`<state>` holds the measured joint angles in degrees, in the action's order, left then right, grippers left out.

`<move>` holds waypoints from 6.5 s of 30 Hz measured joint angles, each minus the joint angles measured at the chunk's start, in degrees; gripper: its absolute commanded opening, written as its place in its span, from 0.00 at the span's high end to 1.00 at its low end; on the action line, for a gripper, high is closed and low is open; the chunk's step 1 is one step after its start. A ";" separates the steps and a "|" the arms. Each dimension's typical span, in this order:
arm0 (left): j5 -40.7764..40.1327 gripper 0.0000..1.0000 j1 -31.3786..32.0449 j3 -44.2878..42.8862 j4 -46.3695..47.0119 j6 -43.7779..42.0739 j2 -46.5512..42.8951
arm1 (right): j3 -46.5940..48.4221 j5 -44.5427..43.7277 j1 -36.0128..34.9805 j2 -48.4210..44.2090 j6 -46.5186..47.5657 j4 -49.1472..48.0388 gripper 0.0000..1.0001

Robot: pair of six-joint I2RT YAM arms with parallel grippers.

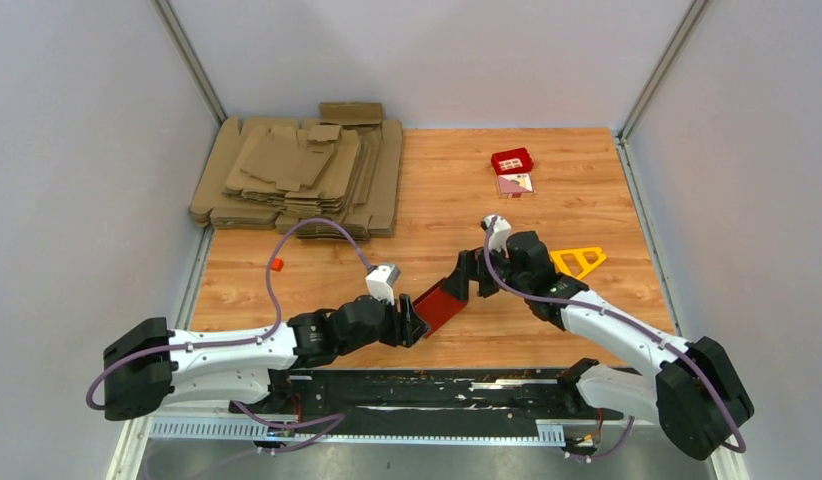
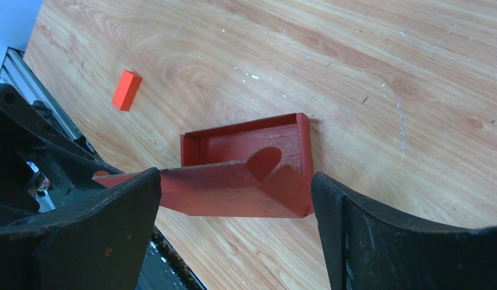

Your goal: Fold the paper box

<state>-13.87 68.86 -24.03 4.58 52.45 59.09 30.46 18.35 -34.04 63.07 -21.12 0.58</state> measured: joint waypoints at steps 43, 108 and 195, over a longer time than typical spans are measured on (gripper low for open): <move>3.08 0.80 0.07 -1.62 3.37 7.98 4.72 | 4.26 2.38 0.00 4.48 -1.16 3.96 0.11; 19.28 0.51 -19.21 6.25 5.14 5.97 0.00 | -2.64 0.13 -3.96 0.17 -1.70 18.49 0.06; 49.42 0.45 -34.97 -4.44 47.56 -21.33 31.10 | 3.93 -28.46 -19.39 -10.14 2.23 24.15 0.51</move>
<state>35.55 33.89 -28.47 52.14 31.11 90.19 34.39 -10.11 -53.43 52.93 -18.90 24.73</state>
